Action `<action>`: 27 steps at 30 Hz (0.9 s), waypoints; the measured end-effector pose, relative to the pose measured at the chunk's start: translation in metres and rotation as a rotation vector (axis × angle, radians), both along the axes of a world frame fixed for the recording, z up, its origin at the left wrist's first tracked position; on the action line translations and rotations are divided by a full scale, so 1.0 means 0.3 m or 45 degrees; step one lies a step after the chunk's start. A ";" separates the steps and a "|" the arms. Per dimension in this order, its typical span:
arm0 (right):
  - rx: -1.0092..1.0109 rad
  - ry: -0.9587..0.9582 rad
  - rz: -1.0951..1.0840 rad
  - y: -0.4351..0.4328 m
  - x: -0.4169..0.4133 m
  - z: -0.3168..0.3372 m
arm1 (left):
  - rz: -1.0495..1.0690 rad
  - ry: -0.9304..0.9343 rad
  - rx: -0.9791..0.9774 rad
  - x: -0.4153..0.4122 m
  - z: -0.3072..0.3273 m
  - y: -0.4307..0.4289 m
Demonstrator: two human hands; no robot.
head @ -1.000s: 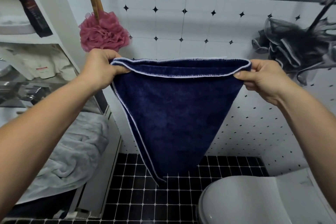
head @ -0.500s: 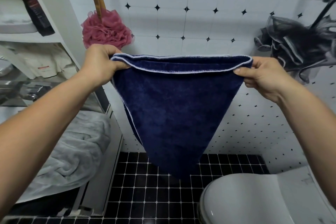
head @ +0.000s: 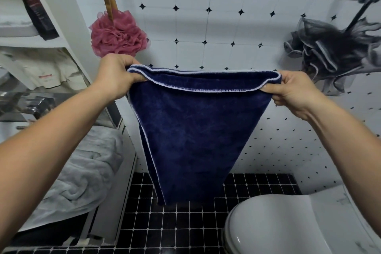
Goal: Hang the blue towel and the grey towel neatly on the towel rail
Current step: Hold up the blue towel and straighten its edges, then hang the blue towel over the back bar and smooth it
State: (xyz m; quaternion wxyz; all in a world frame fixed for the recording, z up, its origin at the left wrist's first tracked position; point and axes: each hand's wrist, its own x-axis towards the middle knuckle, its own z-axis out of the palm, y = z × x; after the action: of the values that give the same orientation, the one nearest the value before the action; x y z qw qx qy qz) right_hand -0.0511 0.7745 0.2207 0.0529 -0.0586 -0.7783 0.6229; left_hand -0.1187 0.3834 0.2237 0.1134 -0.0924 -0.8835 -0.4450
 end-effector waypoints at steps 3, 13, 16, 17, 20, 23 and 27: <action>0.038 -0.006 -0.013 0.014 0.014 0.011 | 0.000 0.034 0.008 0.009 0.011 0.013; 0.029 0.020 -0.159 0.035 0.027 0.002 | 0.007 -0.107 0.332 0.043 0.032 0.056; -0.010 -0.039 -0.178 0.085 -0.016 0.043 | -0.026 -0.220 0.572 0.029 0.063 0.081; -0.008 -0.062 -0.163 0.093 -0.023 0.062 | -0.034 -0.240 0.546 0.021 0.072 0.088; -0.103 -0.133 -0.097 0.111 -0.052 0.099 | -0.015 -0.175 0.232 -0.001 0.092 0.118; -0.264 -0.094 -0.129 0.139 -0.104 0.119 | 0.079 -0.080 -0.024 -0.033 0.111 0.168; -0.460 0.001 -0.169 0.160 -0.191 0.157 | 0.244 -0.115 0.126 -0.104 0.128 0.239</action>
State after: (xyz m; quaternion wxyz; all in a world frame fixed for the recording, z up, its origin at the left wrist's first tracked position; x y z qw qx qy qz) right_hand -0.1085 0.8226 0.2679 0.0828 -0.1182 -0.6481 0.7478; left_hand -0.1497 0.4552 0.2620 0.1199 0.0182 -0.8694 -0.4790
